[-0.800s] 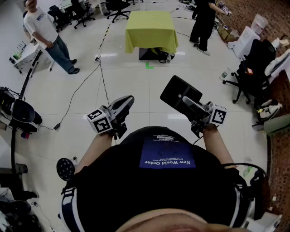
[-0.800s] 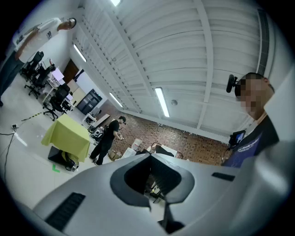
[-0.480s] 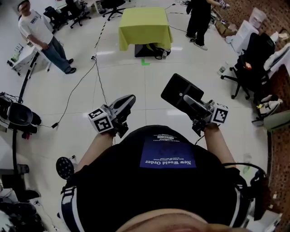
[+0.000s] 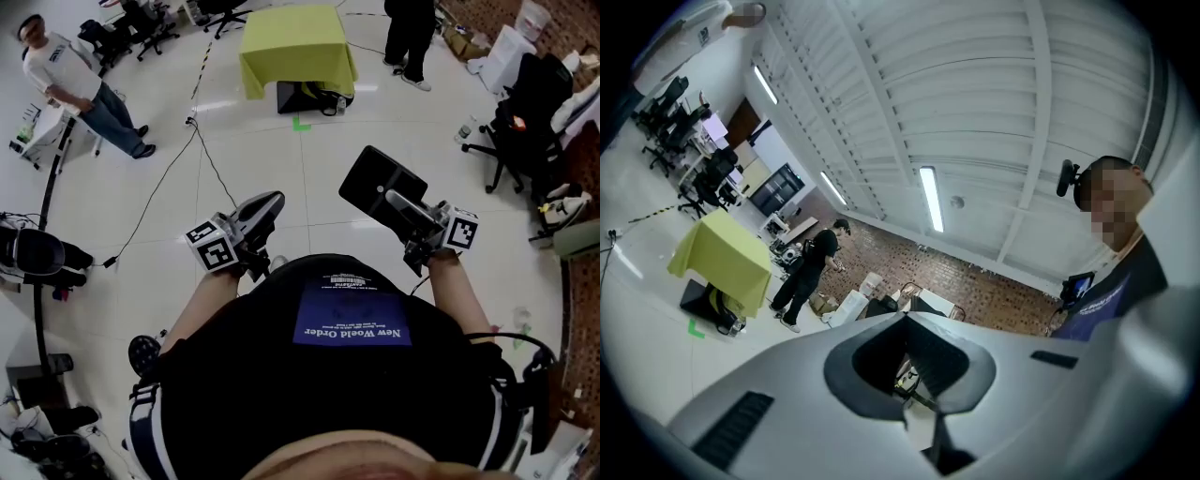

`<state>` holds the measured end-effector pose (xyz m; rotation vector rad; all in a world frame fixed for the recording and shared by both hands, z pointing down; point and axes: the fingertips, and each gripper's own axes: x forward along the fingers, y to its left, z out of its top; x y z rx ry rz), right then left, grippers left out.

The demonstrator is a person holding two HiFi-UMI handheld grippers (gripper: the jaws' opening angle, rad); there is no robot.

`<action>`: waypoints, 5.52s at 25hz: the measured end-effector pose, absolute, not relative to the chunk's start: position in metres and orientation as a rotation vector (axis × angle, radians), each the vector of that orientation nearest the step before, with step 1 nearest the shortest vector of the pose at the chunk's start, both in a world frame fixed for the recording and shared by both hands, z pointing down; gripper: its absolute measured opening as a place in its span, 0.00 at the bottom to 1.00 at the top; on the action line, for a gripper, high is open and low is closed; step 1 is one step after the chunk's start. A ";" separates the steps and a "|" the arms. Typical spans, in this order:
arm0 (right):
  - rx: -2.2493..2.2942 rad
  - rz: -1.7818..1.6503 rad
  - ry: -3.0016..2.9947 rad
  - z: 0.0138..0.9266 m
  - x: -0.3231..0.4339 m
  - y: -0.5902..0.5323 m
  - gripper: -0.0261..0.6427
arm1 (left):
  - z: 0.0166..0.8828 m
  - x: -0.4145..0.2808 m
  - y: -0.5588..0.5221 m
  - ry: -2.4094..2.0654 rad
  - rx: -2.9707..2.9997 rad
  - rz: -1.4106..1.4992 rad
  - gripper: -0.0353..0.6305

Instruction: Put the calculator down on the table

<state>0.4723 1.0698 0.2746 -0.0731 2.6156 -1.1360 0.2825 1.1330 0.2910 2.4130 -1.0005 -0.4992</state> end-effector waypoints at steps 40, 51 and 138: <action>0.238 -1.195 2.678 0.243 0.209 0.602 0.21 | 0.264 0.031 0.730 -1.281 2.285 -0.627 0.06; 0.077 -1.168 2.681 0.253 0.169 0.493 0.21 | 0.277 -0.017 0.588 -1.107 2.354 -0.631 0.06; 0.065 -1.353 2.689 0.272 -0.114 -0.133 0.21 | 0.279 -0.276 -0.046 -1.125 2.327 -0.474 0.06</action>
